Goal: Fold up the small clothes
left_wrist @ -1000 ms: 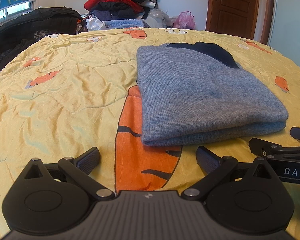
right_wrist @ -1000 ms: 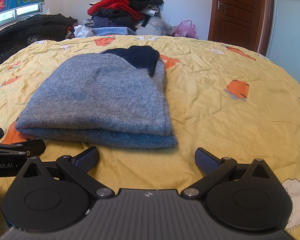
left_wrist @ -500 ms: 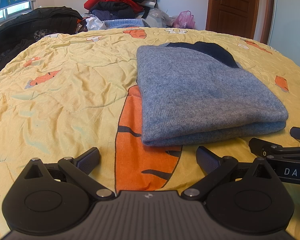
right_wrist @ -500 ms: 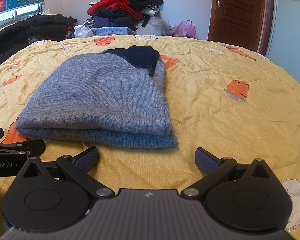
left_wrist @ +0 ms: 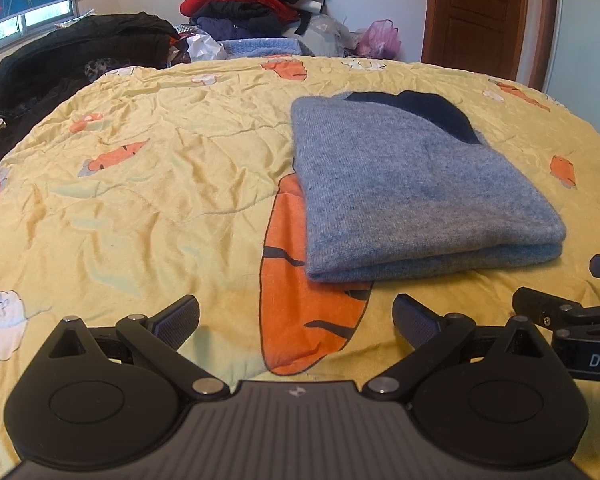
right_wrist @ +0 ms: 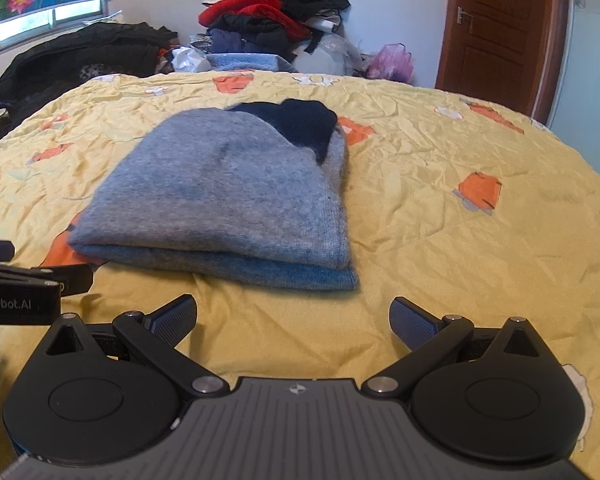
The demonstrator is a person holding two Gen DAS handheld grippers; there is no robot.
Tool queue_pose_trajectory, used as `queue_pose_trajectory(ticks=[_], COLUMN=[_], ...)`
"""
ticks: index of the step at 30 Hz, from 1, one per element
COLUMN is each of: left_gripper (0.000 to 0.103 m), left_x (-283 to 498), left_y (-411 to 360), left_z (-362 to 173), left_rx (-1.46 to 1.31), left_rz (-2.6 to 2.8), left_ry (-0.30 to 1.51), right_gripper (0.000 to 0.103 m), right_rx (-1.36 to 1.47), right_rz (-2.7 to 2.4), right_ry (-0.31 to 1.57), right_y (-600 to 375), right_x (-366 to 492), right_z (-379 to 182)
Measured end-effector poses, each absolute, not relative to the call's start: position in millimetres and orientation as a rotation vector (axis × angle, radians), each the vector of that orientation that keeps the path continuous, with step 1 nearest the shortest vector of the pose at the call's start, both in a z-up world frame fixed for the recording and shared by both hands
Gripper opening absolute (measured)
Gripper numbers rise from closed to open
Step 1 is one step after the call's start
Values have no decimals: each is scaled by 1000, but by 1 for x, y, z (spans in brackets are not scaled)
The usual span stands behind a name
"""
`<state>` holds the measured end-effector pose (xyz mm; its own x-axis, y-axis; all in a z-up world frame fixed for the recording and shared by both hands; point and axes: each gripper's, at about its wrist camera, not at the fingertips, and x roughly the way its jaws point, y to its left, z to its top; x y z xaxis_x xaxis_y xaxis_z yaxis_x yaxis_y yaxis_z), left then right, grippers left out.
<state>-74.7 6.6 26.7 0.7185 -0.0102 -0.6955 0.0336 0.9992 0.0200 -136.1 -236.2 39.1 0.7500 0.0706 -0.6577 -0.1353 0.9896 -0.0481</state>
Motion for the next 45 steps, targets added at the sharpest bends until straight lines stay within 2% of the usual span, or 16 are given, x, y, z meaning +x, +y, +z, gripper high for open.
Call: queue_pose_trajectory(ticks=[7, 20, 45], left_gripper=[103, 103, 103], left_x=[-90, -88, -85], left_y=[8, 4, 2], left_z=[44, 42, 41], left_rx=[7, 16, 17], left_rz=[-29, -25, -36], left_ry=[755, 768, 794], right_gripper=[103, 103, 103], right_rx=[-72, -44, -51], right_rz=[136, 39, 43], right_ry=[744, 829, 820], right_y=[-236, -247, -247], right_x=[-143, -126, -124], right_z=[49, 35, 39])
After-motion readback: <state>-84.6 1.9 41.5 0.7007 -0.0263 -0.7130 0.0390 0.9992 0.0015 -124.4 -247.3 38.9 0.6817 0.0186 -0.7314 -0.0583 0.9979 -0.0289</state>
